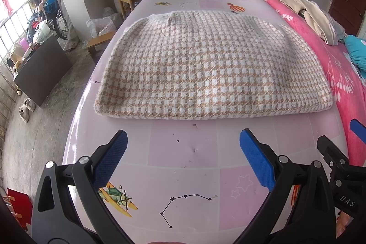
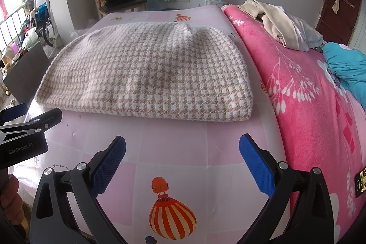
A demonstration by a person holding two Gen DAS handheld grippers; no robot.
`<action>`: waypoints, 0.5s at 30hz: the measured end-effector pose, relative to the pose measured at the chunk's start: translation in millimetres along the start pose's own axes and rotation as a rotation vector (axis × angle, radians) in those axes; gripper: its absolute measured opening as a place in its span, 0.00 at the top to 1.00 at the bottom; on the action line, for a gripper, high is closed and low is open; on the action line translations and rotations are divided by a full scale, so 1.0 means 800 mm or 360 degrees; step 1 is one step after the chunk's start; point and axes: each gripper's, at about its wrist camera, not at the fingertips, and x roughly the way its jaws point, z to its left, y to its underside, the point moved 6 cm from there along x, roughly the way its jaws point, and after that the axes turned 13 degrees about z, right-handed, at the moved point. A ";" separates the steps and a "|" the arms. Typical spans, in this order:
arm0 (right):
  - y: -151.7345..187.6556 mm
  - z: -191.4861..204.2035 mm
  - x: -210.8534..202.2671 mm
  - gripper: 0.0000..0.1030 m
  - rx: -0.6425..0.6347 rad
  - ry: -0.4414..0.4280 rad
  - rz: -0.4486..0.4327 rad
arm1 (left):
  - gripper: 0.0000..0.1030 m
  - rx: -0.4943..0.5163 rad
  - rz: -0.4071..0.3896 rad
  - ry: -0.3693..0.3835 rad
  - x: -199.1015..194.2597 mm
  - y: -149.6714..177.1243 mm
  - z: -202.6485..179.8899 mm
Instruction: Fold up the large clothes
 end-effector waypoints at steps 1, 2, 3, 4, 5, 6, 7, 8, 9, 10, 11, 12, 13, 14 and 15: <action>0.000 0.000 0.000 0.06 -0.0003 0.0001 -0.0002 | 0.08 -0.0002 0.0000 0.0001 0.000 0.000 0.001; -0.001 0.000 -0.001 0.06 -0.0006 0.0002 -0.0004 | 0.08 -0.0002 0.0000 0.0001 0.000 0.000 0.001; -0.002 0.000 0.000 0.06 -0.0012 0.0002 -0.0005 | 0.08 -0.0002 0.0000 0.0002 0.000 0.000 0.001; -0.003 0.000 0.000 0.06 -0.0016 0.0002 -0.0005 | 0.08 -0.0002 -0.0001 0.0003 -0.001 -0.001 0.000; -0.003 -0.001 -0.001 0.06 -0.0018 0.0003 -0.0006 | 0.08 -0.0001 -0.0001 0.0001 0.000 0.000 0.000; -0.003 0.000 0.000 0.06 -0.0022 0.0003 -0.0005 | 0.08 0.0000 0.0000 0.0002 0.000 0.000 0.001; -0.003 0.000 0.000 0.06 -0.0025 0.0001 -0.0004 | 0.08 -0.0001 0.0000 0.0002 0.000 0.000 0.000; -0.004 0.000 0.001 0.06 -0.0028 0.0001 -0.0003 | 0.08 -0.0002 -0.0001 0.0001 0.000 0.000 0.001; -0.004 0.000 0.001 0.06 -0.0030 0.0002 -0.0002 | 0.08 -0.0002 -0.0001 0.0002 0.000 -0.001 0.001; -0.004 0.002 0.001 0.06 -0.0033 0.0003 -0.0002 | 0.08 -0.0002 0.0000 0.0004 0.000 0.000 0.001; -0.004 0.001 0.001 0.06 -0.0035 0.0003 -0.0001 | 0.08 -0.0003 0.0001 0.0003 0.000 0.000 0.001; -0.004 0.001 0.001 0.06 -0.0036 0.0003 -0.0002 | 0.08 -0.0004 0.0000 0.0003 -0.001 0.000 0.000; -0.004 0.002 0.001 0.06 -0.0036 0.0003 -0.0003 | 0.08 -0.0003 -0.0002 0.0003 0.000 0.000 0.001; -0.004 0.001 0.001 0.06 -0.0036 0.0004 -0.0003 | 0.08 -0.0003 -0.0002 0.0003 0.000 0.000 0.001; -0.004 0.001 0.001 0.06 -0.0037 0.0005 -0.0003 | 0.08 -0.0003 -0.0002 0.0003 0.000 0.000 0.002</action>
